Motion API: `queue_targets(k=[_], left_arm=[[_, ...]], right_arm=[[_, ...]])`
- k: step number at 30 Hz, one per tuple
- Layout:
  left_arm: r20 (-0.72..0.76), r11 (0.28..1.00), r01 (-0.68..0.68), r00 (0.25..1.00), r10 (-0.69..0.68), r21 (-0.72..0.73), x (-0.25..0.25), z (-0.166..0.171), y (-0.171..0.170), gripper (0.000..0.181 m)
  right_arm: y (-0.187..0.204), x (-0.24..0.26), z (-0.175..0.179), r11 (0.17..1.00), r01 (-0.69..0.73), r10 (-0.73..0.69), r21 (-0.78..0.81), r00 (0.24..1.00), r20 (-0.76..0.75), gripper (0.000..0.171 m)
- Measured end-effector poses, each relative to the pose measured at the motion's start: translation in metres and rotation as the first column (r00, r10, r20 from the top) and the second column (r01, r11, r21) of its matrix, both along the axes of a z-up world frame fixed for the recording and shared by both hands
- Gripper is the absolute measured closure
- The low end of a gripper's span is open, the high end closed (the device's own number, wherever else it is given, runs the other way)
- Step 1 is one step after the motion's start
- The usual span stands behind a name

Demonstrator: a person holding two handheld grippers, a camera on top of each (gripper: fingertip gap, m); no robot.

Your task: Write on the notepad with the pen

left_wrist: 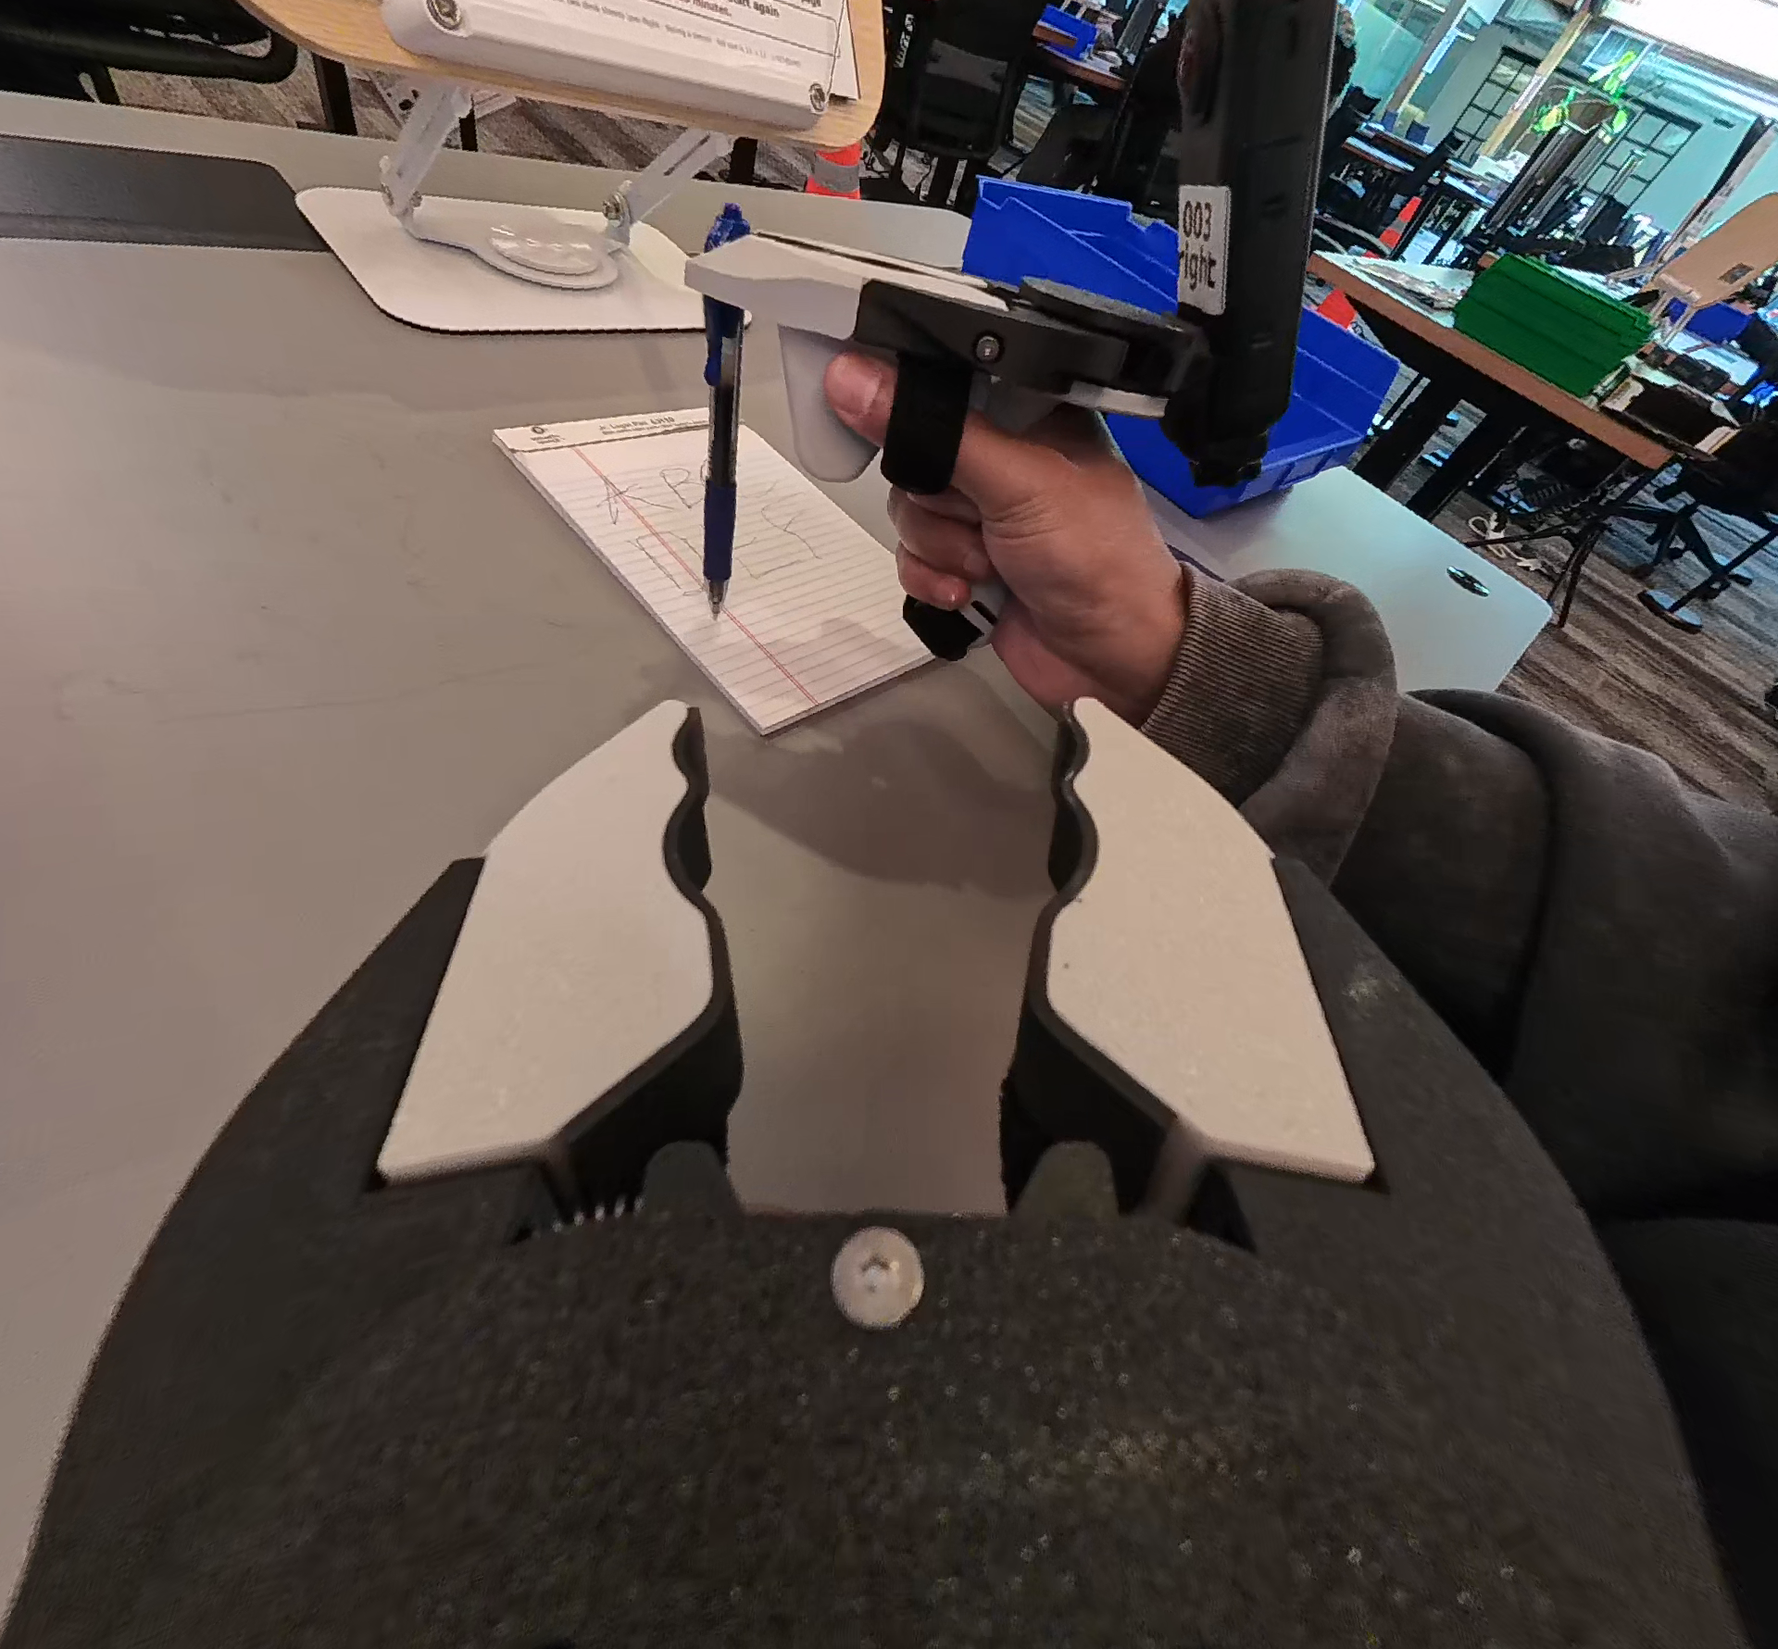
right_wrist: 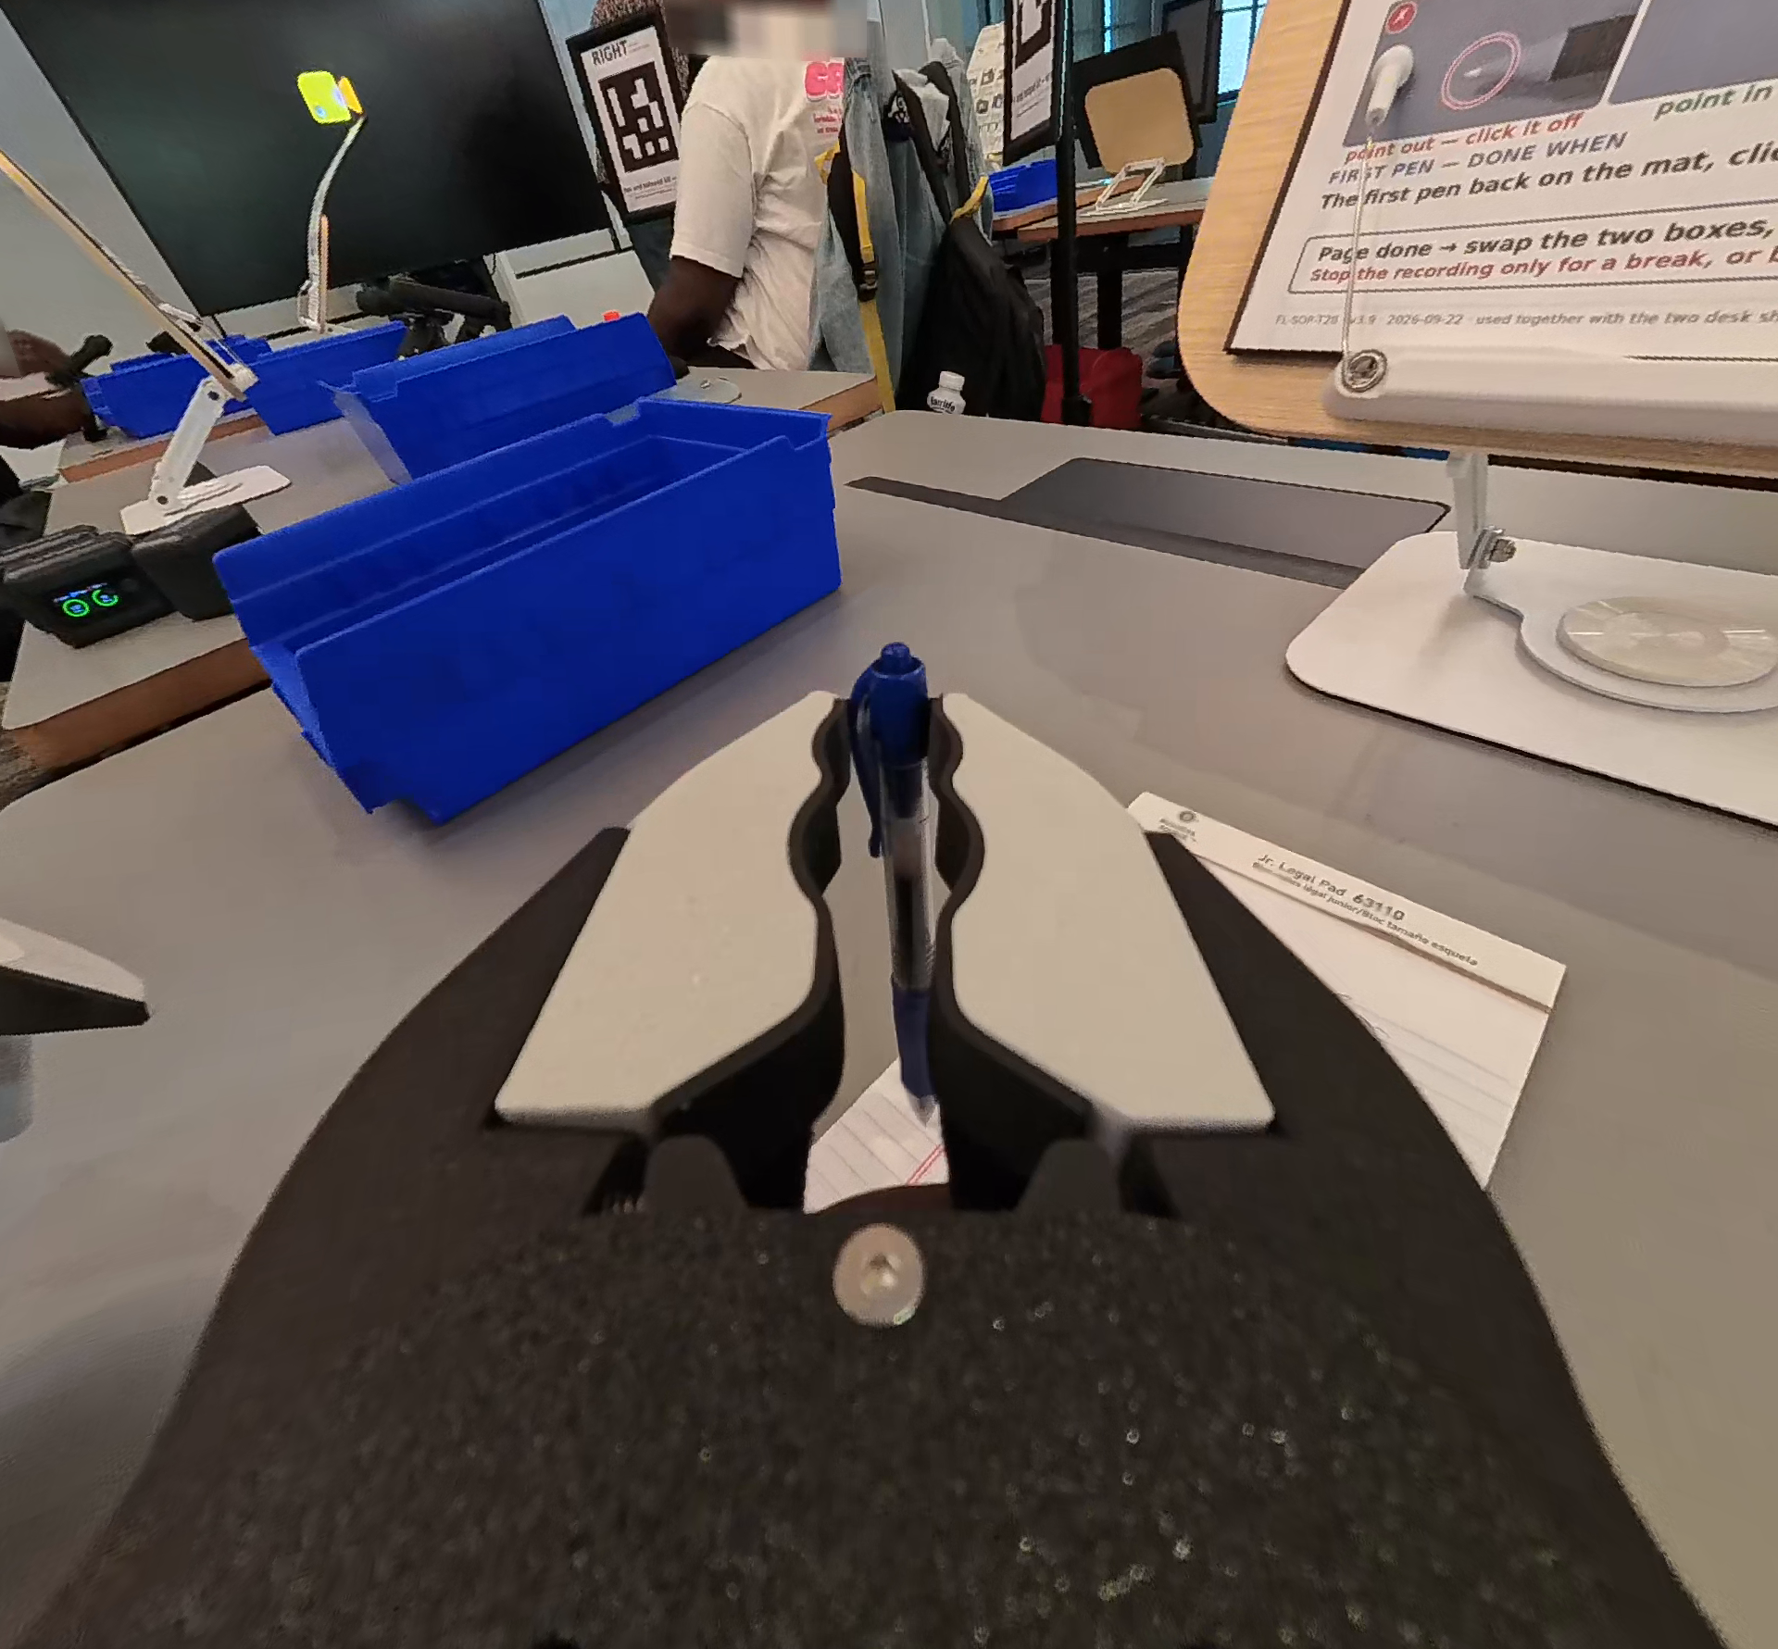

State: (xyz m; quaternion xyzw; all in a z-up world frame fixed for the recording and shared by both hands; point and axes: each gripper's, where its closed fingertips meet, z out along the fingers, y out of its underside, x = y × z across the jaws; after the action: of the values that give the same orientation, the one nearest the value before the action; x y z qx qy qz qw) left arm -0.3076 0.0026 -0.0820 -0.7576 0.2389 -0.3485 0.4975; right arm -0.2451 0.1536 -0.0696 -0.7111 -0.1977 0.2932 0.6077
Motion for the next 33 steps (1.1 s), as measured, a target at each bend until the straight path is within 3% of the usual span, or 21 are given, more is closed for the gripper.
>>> queue_targets(k=[13,23,28,33], left_arm=[[-0.005,1.0,0.022,1.0,-0.022,0.016,0.006,0.004,-0.009,0.113],[-0.001,1.0,0.02,1.0,-0.02,0.021,0.005,0.006,-0.01,0.114],[-0.01,1.0,0.024,1.0,-0.024,0.005,0.005,0.0,-0.007,0.114],[-0.1,1.0,0.015,0.995,-0.016,-0.006,0.003,-0.016,0.012,0.116]], right_arm=[[-0.015,0.003,0.0,1.0,0.002,-0.002,-0.008,1.0,-0.008,0.156],[-0.004,0.001,0.014,0.999,0.0,0.001,0.034,0.999,-0.041,0.156],[-0.031,-0.008,0.036,0.978,-0.132,0.156,0.161,0.976,-0.15,0.156],[-0.052,-0.012,0.053,0.957,-0.27,0.286,0.105,0.937,-0.199,0.156]])
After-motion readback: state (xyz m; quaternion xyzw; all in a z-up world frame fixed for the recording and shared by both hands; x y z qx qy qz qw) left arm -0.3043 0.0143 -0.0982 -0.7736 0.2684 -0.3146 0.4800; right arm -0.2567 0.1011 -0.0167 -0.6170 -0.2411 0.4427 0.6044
